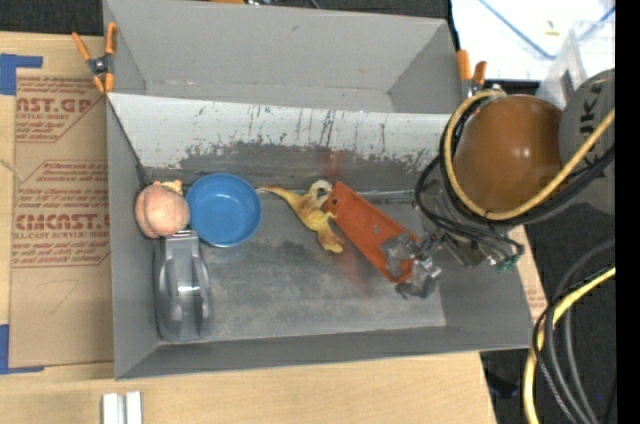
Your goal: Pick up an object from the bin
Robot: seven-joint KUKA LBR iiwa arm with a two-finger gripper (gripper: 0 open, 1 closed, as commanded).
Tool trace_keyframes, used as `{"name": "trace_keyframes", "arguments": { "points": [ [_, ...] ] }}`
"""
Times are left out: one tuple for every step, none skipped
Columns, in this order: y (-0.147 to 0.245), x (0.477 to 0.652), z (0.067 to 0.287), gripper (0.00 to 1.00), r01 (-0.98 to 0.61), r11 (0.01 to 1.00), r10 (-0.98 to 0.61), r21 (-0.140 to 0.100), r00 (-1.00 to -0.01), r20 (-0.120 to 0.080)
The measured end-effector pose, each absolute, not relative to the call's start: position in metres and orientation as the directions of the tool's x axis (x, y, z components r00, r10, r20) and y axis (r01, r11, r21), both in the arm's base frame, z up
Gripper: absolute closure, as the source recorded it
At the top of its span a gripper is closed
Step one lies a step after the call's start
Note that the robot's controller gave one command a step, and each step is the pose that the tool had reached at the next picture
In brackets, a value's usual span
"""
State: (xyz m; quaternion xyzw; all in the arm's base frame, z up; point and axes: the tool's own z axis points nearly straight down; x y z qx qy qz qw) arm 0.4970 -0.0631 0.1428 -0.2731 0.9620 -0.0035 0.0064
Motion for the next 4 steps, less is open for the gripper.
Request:
{"name": "trace_keyframes", "arguments": {
  "points": [
    [-0.101,0.491,0.082,1.00,-0.328,0.945,-0.328,-0.006,-0.945,-0.009],
    [-0.100,0.491,0.082,1.00,-0.328,0.945,-0.328,-0.007,-0.945,-0.009],
    [-0.116,0.487,0.081,1.00,-0.304,0.953,-0.304,-0.006,-0.953,-0.009],
    [-0.119,0.489,0.074,1.00,-0.333,0.943,-0.333,-0.006,-0.943,-0.009]
  ]
}}
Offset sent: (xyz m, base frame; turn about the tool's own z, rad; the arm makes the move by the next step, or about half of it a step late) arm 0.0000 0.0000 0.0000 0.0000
